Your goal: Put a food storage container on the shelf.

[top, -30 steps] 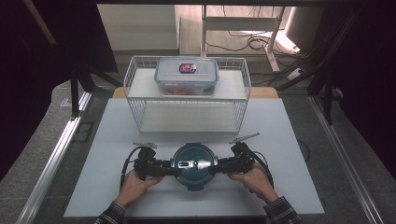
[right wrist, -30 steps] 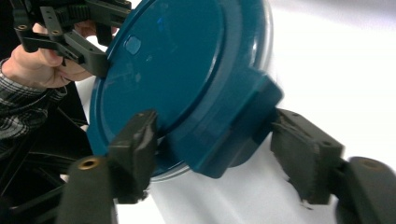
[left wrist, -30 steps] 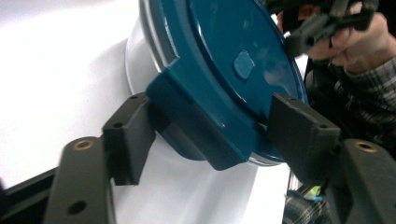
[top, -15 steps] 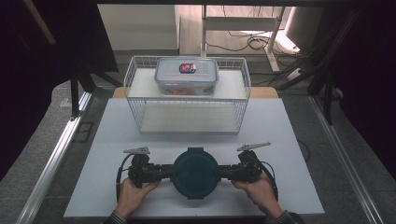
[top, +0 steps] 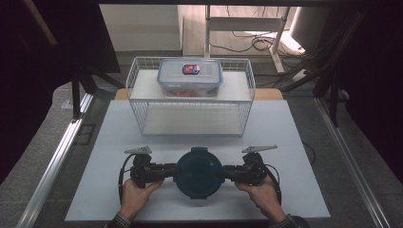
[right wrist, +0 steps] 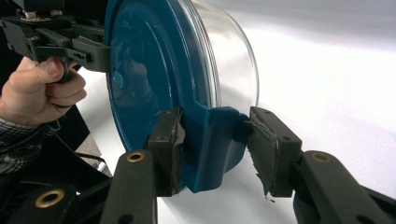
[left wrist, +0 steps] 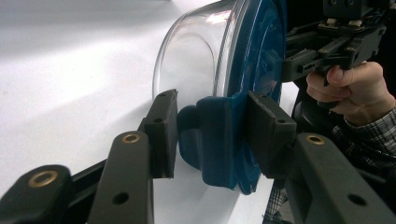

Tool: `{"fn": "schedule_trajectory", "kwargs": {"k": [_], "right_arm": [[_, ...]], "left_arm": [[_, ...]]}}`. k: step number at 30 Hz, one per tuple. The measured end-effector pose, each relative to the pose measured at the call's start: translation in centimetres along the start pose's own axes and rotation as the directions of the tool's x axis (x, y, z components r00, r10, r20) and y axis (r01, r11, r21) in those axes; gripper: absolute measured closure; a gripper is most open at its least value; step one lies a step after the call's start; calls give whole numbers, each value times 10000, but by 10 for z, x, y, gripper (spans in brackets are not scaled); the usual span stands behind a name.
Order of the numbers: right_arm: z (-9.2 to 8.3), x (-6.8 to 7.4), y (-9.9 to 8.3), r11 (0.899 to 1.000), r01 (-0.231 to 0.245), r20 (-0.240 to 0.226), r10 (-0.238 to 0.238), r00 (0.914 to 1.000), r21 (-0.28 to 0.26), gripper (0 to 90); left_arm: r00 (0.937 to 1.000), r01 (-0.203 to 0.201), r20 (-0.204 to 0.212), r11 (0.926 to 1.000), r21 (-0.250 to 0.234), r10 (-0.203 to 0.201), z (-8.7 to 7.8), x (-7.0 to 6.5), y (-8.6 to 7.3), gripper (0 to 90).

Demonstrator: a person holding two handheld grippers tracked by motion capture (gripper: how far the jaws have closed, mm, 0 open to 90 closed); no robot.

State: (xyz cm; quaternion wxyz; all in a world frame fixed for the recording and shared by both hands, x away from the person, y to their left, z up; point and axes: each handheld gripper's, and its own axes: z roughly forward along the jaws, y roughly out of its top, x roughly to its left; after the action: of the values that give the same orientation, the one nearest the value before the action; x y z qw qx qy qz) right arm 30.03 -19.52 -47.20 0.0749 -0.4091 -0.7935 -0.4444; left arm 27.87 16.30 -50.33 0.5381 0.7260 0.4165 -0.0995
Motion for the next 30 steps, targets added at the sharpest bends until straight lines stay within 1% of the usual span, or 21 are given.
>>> {"fn": "schedule_trajectory", "kwargs": {"k": [4, 7, 15, 20, 26, 30], "right_arm": [[-1, 1, 1, 9999, 81, 21, -81, 10000, -152, 552], [-3, 2, 5, 9994, 211, 62, -209, 9998, -279, 551], [-8, 3, 17, 9973, 469, 99, -464, 9989, -561, 551], [-12, 5, 26, 9956, 550, 169, -538, 9984, -761, 550], [-16, 6, 40, 9925, 726, 198, -710, 9973, -986, 551], [-20, 8, 50, 9912, 808, 215, -790, 9966, -1046, 551]], "left_arm": [[9997, -219, -82, 9996, 189, 220, 0, -2, 5, 564], [9992, -365, -158, 9991, 228, 368, -2, -4, 10, 563], [9978, -585, -310, 9982, 130, 588, -6, -9, 24, 563], [9968, -692, -394, 9976, 85, 695, -8, -11, 32, 563], [9954, -822, -491, 9966, -43, 818, -12, -15, 46, 563], [9948, -893, -504, 9959, -176, 883, -16, -15, 56, 563]]}}
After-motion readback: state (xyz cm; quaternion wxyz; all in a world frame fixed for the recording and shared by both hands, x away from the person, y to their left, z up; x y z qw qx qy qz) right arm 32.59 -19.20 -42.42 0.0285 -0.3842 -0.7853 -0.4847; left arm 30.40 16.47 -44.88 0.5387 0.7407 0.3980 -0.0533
